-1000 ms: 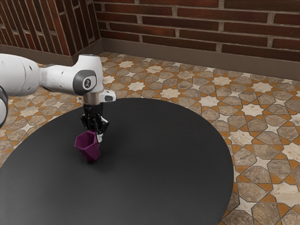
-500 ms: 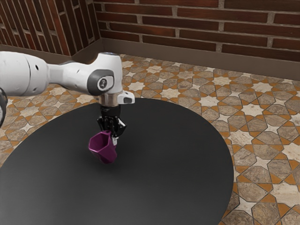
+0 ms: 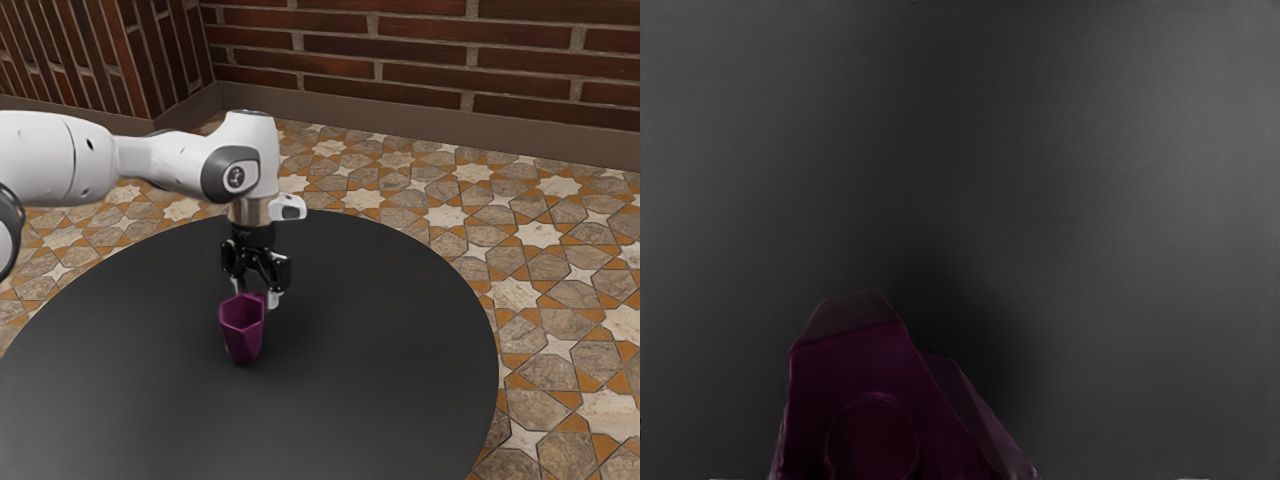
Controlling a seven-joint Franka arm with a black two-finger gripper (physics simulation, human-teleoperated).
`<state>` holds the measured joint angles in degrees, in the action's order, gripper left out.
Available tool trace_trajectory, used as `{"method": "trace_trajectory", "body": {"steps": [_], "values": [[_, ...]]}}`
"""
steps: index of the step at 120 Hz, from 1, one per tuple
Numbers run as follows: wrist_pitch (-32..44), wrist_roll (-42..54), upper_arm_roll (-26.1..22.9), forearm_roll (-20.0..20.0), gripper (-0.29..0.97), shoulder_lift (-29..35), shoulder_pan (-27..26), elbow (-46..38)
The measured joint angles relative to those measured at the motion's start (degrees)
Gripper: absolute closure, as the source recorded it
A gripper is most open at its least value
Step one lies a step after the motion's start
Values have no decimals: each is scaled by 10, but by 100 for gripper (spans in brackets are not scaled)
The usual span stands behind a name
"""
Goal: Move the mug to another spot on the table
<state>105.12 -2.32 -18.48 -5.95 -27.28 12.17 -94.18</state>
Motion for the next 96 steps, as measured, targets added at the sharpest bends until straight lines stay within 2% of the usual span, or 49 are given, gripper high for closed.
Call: {"method": "trace_trajectory", "body": {"steps": [20,43,75,96], "values": [[2,-4,-5,0,7,35,1,0],[2,4,-6,-2,3,104,-13,-9],[-8,107,-5,-79,1,184,-56,18],[-19,165,-29,-94,0,207,-57,26]]}}
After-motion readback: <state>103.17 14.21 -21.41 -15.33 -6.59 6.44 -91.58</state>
